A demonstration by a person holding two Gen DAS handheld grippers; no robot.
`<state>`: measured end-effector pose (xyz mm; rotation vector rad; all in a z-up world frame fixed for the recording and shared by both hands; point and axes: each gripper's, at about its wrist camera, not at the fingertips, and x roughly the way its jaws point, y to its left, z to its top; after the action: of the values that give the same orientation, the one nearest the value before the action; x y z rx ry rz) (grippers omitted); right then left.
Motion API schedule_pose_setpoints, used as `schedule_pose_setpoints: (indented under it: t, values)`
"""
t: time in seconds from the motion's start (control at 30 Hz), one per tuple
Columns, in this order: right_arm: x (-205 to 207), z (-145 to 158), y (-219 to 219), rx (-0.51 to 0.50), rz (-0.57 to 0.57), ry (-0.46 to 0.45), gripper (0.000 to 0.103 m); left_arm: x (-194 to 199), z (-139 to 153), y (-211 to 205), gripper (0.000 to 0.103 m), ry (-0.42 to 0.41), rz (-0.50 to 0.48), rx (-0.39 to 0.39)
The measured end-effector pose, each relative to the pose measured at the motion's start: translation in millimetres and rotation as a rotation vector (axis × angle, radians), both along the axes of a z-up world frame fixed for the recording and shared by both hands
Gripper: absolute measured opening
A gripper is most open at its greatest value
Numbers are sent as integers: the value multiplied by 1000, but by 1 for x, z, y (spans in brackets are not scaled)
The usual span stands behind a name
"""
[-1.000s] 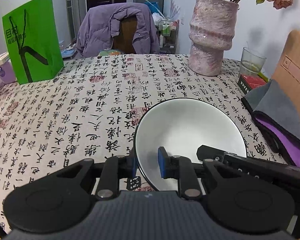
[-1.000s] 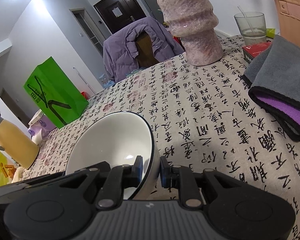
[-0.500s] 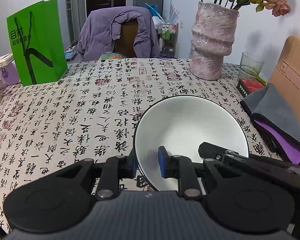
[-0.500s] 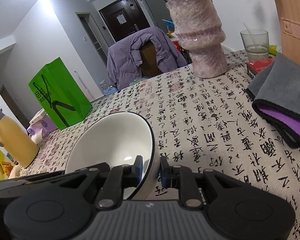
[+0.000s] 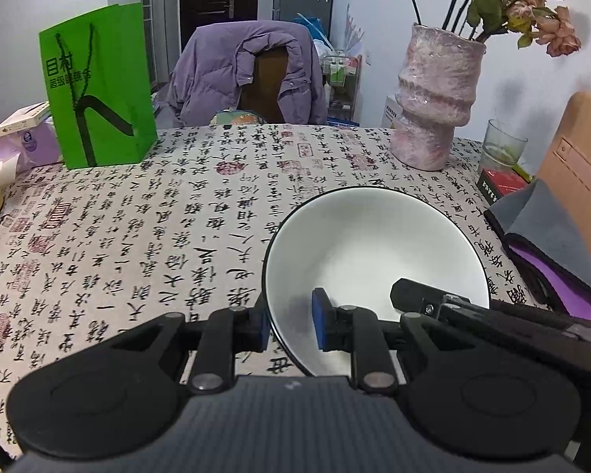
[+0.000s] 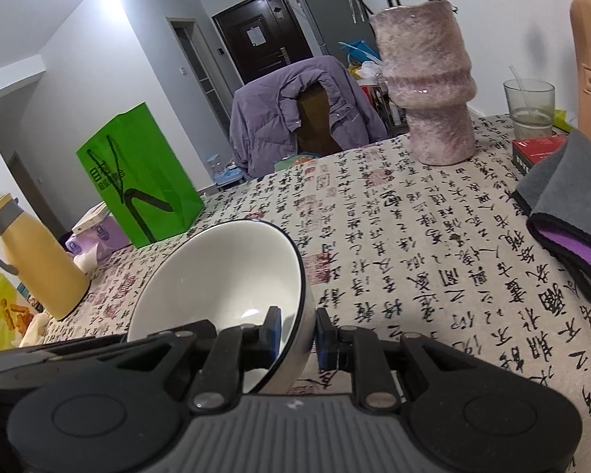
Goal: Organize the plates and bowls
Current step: 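Carry the white bowl with both grippers away from the pink vase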
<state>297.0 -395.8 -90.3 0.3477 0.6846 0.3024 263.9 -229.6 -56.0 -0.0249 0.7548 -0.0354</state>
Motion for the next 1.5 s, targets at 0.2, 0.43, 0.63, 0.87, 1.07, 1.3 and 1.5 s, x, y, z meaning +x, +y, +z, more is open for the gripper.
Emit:
schedule_pose_setpoints:
  t: [0.2, 0.43, 0.63, 0.87, 1.07, 1.3, 1.5]
  values:
    - [-11, 7, 16, -1, 10, -4, 17, -12, 6, 15, 20, -13, 12, -3]
    - [-22, 16, 33, -2, 22, -16, 17, -27, 14, 32, 20, -29, 24, -2]
    - [-31, 22, 46, 0, 36, -22, 17, -37, 18, 44, 20, -37, 34, 2]
    - [-41, 29, 57, 0, 42, -31, 17, -49, 23, 55, 20, -45, 38, -1]
    - [-47, 33, 65, 1, 46, -36, 17, -57, 27, 64, 20, -52, 44, -5]
    - [-57, 36, 78, -2, 58, -43, 17, -68, 30, 76, 20, -62, 54, -6]
    - [-65, 41, 89, -9, 65, -51, 17, -77, 34, 85, 20, -70, 63, -13]
